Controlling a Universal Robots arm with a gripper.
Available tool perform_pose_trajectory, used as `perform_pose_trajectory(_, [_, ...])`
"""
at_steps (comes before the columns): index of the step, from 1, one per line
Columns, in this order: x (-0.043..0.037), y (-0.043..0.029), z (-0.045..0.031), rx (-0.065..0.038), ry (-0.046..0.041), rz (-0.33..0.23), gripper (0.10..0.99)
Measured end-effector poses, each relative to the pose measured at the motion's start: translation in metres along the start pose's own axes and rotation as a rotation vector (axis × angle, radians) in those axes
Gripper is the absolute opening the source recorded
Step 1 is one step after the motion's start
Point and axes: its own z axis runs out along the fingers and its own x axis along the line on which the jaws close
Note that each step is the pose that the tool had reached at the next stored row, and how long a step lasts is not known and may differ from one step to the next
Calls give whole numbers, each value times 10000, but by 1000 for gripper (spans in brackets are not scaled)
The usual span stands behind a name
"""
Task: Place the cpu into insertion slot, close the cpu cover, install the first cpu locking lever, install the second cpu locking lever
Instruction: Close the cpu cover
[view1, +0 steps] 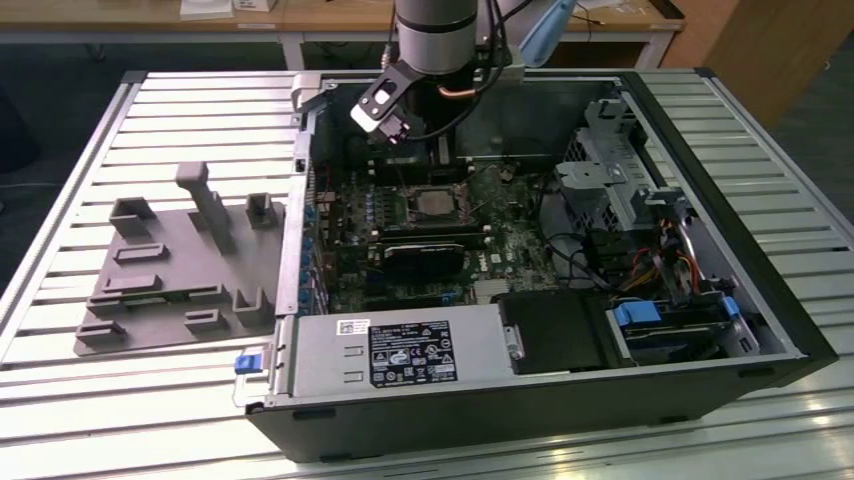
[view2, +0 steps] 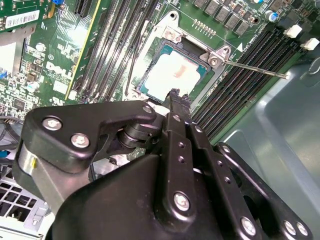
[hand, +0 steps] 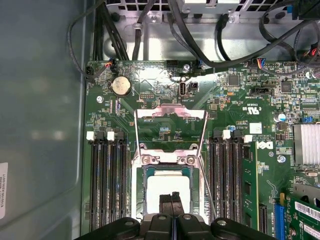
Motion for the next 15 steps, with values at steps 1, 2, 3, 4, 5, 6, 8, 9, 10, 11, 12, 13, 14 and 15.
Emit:
perform_pose_trajectory(1, [0,0,-7,2,-3,0,106])
perform_pose_trajectory(2, [0,1,-14,0,0,-1,106])
perform_pose_trajectory(3, [1,2,-26,-1,2,0,106])
perform_pose_trajectory(4, [1,4,-41,-1,2,0,106])
perform_pose_trajectory(5, [1,5,-57,-2,2,0,106])
perform_pose_trajectory(6, [2,6,-72,-1,2,0,106])
perform_pose_trajectory(8, [2,9,-103,-1,2,1,106])
perform_pose_trajectory(9, [2,11,-119,-2,3,0,106])
perform_pose_trajectory(10, [3,12,-134,-1,2,0,106])
perform_pose_trajectory(11, [3,12,-141,-1,2,0,106])
perform_pose_trajectory(12, [3,13,-140,-2,4,0,106])
perform_pose_trajectory(13, [3,13,-140,-2,4,0,106])
perform_pose_trajectory(14, [3,13,-140,-3,4,0,106])
perform_pose_trajectory(15, [3,13,-141,-2,4,0,106])
